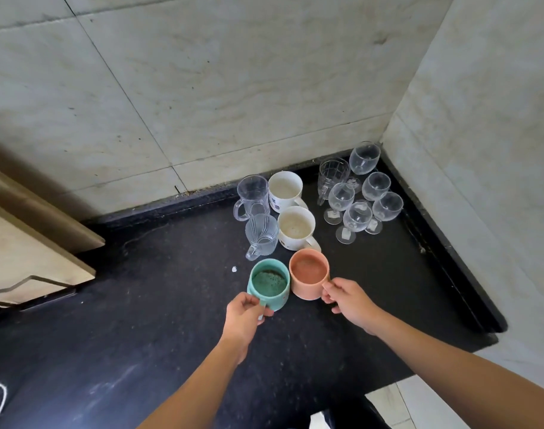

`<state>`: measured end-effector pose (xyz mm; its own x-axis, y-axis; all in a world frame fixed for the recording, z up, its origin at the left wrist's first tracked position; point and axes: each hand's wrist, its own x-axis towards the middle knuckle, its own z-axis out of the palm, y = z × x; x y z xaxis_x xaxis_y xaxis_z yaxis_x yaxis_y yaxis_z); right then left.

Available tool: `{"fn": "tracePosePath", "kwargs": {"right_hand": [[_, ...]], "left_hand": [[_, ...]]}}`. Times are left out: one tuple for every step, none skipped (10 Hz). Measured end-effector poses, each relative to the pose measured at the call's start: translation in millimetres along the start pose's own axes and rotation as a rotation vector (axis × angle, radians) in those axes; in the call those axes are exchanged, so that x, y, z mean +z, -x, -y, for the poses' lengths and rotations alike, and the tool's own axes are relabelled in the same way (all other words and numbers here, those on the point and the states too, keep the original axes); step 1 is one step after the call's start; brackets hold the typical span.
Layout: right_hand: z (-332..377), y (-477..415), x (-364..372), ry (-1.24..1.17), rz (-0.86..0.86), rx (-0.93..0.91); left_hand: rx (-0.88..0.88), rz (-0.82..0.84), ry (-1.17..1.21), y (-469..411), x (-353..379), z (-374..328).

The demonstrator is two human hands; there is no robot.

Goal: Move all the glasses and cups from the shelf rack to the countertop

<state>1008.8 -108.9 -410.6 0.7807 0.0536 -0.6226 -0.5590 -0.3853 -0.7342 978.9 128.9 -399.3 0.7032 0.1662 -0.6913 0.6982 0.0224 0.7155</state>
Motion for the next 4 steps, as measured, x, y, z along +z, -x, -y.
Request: {"fn": "tracePosePath", "kwargs": {"right_hand": [[-6.3, -3.9, -3.3, 0.041, -0.005, -0.002], [-7.7, -4.6, -9.9, 0.137, -0.005, -0.034], [-11.0, -7.1, -15.4, 0.347, 0.024, -0.081], [18.4, -6.3, -31.1, 0.591, -0.021, -0.149]], "left_hand": [[0.024, -0.058, -0.104, 0.2, -0.8, 4.3], [0.043, -0.096, -0.188, 3.5, 1.9, 6.3], [0.027, -0.129, -0.347, 6.1, 6.4, 6.5], [0.034, -0.130, -0.553, 11.6, 8.1, -3.7]]}}
